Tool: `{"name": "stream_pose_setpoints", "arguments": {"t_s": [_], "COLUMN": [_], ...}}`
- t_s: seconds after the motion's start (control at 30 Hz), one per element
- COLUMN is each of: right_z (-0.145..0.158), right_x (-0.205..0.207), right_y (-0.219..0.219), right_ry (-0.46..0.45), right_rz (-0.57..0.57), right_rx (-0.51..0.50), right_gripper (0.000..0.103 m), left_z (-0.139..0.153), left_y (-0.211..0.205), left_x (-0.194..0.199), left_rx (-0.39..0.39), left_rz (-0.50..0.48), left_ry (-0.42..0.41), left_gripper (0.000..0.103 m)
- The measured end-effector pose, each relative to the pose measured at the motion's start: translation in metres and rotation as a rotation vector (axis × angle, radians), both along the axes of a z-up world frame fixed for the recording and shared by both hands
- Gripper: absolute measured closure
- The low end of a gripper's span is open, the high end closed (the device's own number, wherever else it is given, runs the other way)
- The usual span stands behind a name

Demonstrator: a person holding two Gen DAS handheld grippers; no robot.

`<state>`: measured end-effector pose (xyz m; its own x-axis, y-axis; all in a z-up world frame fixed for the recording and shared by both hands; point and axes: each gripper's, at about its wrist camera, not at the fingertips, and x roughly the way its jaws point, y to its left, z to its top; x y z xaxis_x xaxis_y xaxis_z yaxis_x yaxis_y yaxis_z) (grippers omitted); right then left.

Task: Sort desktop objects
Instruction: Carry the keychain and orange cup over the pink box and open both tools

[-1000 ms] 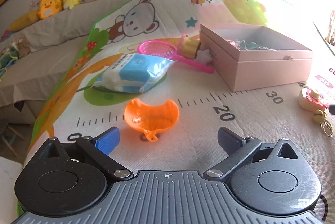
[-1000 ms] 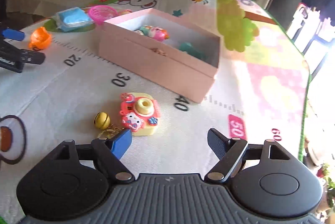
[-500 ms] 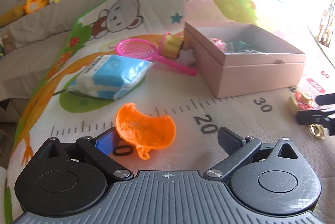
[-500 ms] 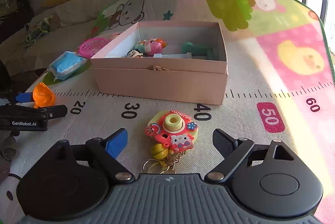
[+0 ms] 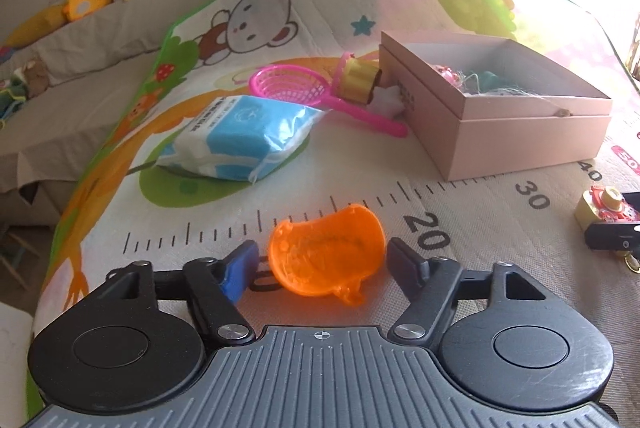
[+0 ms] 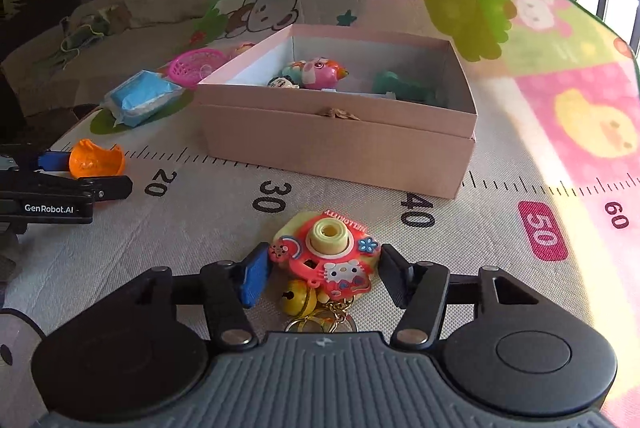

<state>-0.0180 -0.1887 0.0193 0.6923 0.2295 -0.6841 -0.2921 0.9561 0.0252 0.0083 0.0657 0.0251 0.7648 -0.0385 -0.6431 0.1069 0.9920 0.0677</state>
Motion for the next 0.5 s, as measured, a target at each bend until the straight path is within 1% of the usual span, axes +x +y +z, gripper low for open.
{"name": "stream_pose_setpoints", "arguments": {"t_s": [0.1,0.2,0.27,0.3,0.33,0.4,0.5], "right_z": [0.009,0.027,0.044,0.058,0.07,0.1,0.141], "right_x": [-0.013,-0.031,-0.041,-0.047,-0.05,-0.053,-0.042], "right_y": [-0.001,-0.005,-0.011,-0.017,-0.022,-0.031,-0.039], "right_ry": [-0.01,-0.056,-0.092,-0.121,-0.148,-0.217,-0.306], "right_rz": [0.06,0.099,0.111,0.117,0.121,0.122,0.116], "right_rx": [0.014,0.019,0.03,0.047,0.061,0.075,0.081], "right_gripper": [0.045,0.045,0.045,0.045,0.045,0.045,0.045], "left_z": [0.005,0.013,0.026,0.033,0.045,0.069,0.103], "left_y": [-0.004,-0.013,-0.017,-0.018,-0.022,-0.031,-0.051], "left_x": [-0.009,-0.024,-0.035,-0.039,-0.045,-0.05,-0.043], "left_rx": [0.022,0.041,0.009,-0.009,-0.029,-0.039,-0.047], "left_rz": [-0.02,-0.059,-0.088,-0.102,-0.128,-0.174,-0.251], "left_ry": [-0.023,-0.057,-0.075,-0.088,-0.118,-0.198,-0.304], "left_gripper": [0.04,0.041,0.041,0.041,0.041,0.041,0.041]}}
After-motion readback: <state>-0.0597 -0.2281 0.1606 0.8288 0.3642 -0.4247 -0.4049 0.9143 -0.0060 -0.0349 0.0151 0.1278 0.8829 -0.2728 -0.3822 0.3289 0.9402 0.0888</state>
